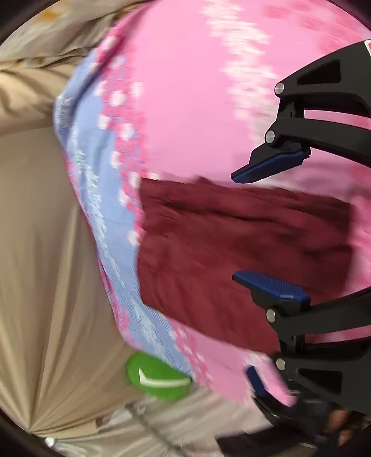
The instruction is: Fold large clothes
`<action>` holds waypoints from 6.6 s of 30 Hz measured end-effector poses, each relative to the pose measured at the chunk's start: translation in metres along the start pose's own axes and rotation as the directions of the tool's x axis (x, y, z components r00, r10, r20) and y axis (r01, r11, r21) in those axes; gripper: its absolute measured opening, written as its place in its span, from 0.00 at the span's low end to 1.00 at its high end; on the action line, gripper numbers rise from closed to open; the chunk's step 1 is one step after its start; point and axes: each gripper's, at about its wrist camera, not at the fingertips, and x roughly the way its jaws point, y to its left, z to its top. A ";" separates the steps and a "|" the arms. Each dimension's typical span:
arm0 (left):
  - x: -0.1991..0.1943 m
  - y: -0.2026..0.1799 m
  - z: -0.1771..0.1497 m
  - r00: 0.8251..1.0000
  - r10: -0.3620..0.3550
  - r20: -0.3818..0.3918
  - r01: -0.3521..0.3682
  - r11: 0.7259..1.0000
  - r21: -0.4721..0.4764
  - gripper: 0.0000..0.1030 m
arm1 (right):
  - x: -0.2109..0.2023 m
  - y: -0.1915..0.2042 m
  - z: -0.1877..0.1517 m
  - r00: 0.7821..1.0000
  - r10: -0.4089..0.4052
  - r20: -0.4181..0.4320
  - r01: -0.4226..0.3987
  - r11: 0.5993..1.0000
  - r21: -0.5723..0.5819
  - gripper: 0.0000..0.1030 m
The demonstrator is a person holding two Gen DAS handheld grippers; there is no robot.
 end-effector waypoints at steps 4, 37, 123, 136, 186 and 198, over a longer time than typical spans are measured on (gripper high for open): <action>-0.014 0.013 -0.035 0.995 -0.039 -0.093 0.041 0.999 0.023 0.95 | -0.015 0.001 -0.038 0.998 0.058 -0.025 -0.056 0.995 0.078 0.64; -0.046 0.041 -0.042 0.999 0.036 -0.027 -0.036 0.999 -0.002 0.81 | -0.018 -0.001 -0.060 0.999 -0.028 0.047 0.020 0.987 0.161 0.52; 0.053 -0.029 -0.023 0.991 0.107 -0.079 -0.099 0.990 0.102 0.96 | 0.008 0.048 -0.087 0.985 -0.139 -0.101 0.137 0.990 -0.028 0.00; 0.025 0.081 0.016 0.997 -0.059 -0.056 0.042 0.963 -0.267 0.95 | -0.018 0.036 -0.060 0.996 -0.068 0.060 0.062 0.994 0.089 0.67; -0.088 -0.016 0.099 0.872 -0.395 0.289 0.346 0.915 0.208 0.45 | -0.097 0.098 0.007 0.908 0.067 0.414 -0.069 0.998 -0.010 0.20; -0.241 0.037 0.125 0.646 -0.387 0.658 0.192 0.917 0.350 0.49 | -0.175 0.224 0.074 0.718 0.308 0.625 -0.095 0.932 -0.350 0.21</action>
